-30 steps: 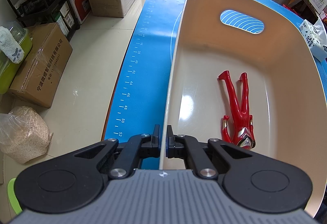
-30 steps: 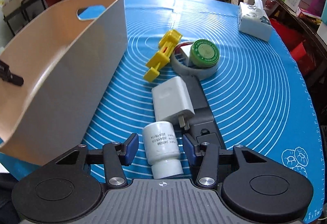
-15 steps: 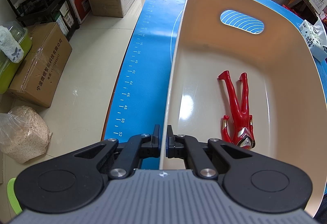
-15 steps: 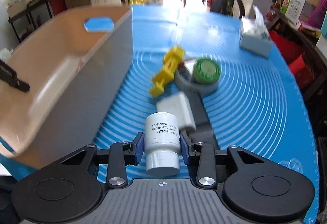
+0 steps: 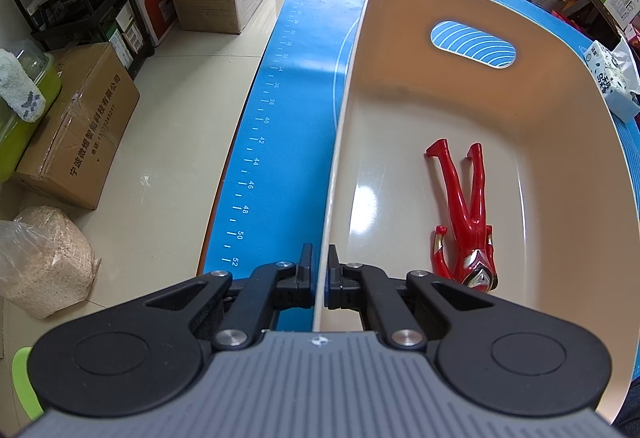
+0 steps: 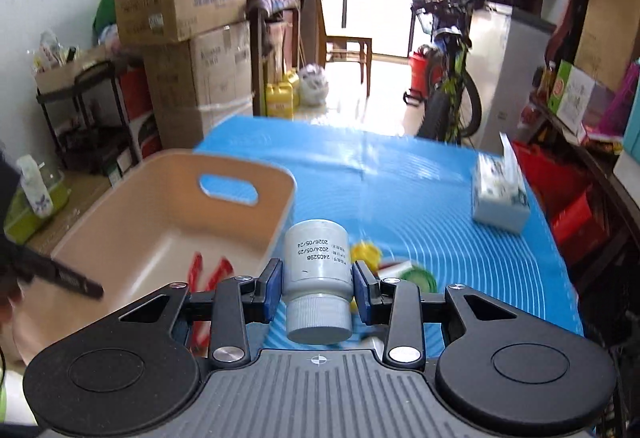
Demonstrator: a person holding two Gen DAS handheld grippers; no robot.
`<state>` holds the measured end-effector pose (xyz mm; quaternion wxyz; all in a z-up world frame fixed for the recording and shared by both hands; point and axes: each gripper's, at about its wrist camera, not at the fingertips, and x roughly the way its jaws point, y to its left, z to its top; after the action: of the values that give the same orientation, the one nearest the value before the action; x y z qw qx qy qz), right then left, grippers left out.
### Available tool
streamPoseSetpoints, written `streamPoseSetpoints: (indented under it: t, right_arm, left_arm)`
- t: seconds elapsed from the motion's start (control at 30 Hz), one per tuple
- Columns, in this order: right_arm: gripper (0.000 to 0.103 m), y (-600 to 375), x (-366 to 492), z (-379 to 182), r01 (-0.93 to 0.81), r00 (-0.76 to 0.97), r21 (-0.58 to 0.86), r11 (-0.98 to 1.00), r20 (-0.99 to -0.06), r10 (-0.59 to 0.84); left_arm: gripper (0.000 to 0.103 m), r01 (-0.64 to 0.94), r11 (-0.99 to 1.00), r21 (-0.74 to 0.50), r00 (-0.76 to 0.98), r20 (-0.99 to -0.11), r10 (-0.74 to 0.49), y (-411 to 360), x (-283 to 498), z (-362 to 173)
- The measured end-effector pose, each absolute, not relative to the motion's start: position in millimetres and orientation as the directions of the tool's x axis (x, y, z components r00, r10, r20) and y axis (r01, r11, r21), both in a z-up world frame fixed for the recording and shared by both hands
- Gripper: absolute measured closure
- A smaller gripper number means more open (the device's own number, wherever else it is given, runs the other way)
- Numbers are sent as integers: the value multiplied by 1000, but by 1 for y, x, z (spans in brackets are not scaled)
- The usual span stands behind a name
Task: Organize rigid objects
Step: 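Lower the white bottle into the basket beside the figure and release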
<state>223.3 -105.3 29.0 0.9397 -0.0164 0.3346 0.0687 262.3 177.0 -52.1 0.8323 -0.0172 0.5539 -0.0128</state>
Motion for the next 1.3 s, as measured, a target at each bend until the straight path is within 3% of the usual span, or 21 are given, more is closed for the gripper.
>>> streamPoseSetpoints:
  t: [0.43, 1.03, 1.3]
  right_arm:
    - [59, -23, 272, 19, -277, 711, 24, 960, -668, 222]
    - [59, 29, 296, -65, -359, 442, -18, 933, -884, 153]
    - [52, 12, 293, -49, -339, 479, 18, 940, -857, 189]
  left_arm:
    - [98, 4, 999, -47, 388, -920, -45, 177, 263, -51]
    - [99, 11, 999, -49, 393, -918, -49, 177, 262, -49]
    - [99, 7, 999, -54, 390, -919, -52, 180, 263, -48]
